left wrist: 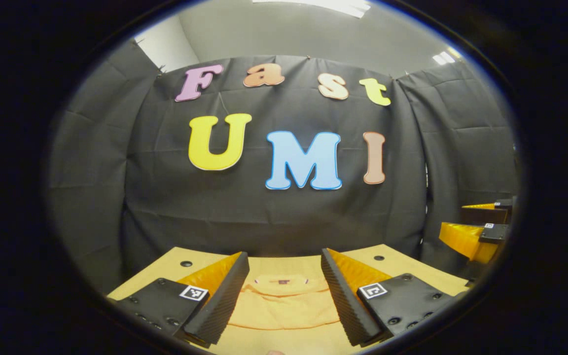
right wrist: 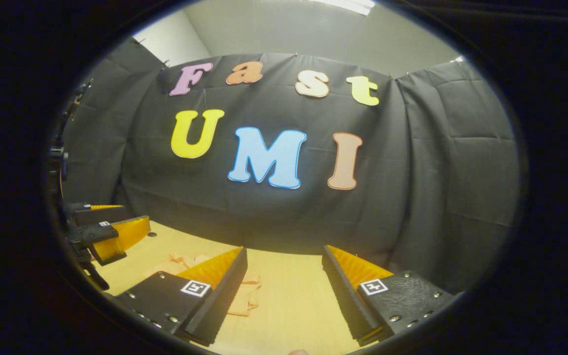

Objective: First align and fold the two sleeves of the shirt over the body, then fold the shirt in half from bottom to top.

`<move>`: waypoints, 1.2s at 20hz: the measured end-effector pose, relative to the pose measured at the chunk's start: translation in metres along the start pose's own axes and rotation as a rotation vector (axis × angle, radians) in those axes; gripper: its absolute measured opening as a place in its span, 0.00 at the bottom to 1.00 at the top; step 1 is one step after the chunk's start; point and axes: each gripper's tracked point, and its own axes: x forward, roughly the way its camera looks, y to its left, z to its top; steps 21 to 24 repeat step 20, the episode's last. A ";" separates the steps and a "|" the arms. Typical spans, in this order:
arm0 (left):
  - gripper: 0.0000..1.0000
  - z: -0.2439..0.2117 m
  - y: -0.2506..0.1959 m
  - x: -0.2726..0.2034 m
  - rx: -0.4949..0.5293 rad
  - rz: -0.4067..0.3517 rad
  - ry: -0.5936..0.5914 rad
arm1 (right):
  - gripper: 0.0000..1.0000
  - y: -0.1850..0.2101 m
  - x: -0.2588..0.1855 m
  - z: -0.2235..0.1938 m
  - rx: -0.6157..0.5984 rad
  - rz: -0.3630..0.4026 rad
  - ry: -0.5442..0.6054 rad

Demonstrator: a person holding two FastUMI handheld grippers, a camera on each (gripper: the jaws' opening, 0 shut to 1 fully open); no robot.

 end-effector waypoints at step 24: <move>0.94 -0.028 -0.314 0.004 -0.061 0.031 0.002 | 0.94 -0.247 -0.019 -0.050 0.027 0.056 -0.011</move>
